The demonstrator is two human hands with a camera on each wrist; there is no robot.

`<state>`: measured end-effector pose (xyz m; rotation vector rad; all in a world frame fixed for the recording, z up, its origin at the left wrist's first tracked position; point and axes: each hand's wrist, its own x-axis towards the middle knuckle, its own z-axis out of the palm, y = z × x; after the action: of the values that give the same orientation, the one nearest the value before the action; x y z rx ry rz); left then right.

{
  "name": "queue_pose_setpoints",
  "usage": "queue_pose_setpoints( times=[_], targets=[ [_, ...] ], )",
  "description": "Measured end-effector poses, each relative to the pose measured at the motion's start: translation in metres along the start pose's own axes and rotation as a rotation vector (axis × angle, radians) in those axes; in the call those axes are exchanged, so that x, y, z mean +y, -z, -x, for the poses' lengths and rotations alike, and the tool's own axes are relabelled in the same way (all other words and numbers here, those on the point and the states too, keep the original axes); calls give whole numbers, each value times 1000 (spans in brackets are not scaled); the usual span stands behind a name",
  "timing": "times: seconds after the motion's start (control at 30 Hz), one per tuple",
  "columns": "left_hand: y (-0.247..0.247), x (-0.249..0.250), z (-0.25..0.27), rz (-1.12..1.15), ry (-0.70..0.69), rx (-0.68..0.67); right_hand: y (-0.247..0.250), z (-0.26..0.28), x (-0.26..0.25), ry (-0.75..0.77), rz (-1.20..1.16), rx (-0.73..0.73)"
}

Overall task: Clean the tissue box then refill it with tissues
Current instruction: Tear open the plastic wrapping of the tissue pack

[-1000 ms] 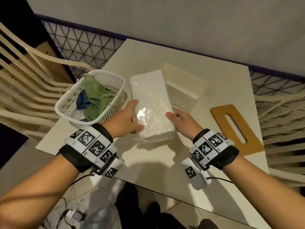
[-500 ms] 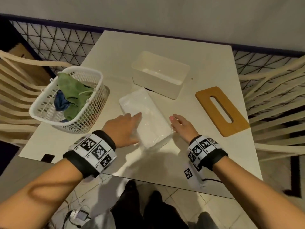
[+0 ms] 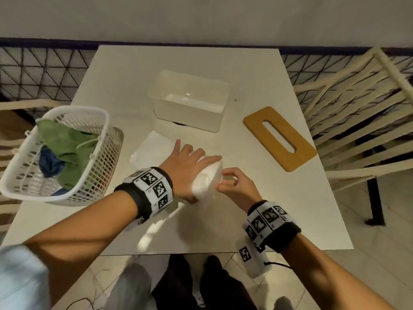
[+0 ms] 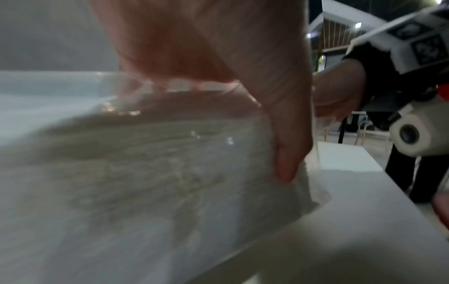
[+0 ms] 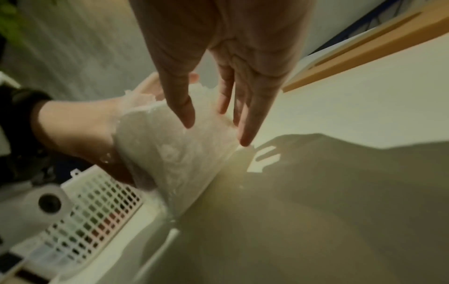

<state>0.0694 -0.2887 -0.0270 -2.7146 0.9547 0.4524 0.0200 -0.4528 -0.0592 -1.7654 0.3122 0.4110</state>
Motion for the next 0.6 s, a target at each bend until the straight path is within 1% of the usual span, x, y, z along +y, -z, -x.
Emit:
queue_pose_setpoints(
  times=[0.07, 0.17, 0.27, 0.37, 0.43, 0.6],
  targets=[
    [5, -7, 4, 108, 56, 39, 2, 2, -10, 87, -74, 1],
    [7, -15, 8, 243, 124, 95, 3, 1, -28, 199, 39, 9],
    [9, -18, 8, 343, 204, 114, 1, -7, -43, 165, 73, 43],
    [12, -17, 8, 430, 290, 150, -3, -14, -52, 135, 97, 118],
    [12, -17, 9, 472, 324, 155, -6, -15, -56, 166, 122, 159],
    [8, -11, 14, 443, 335, 141, -9, -14, -59, 279, 346, 107]
  ],
)
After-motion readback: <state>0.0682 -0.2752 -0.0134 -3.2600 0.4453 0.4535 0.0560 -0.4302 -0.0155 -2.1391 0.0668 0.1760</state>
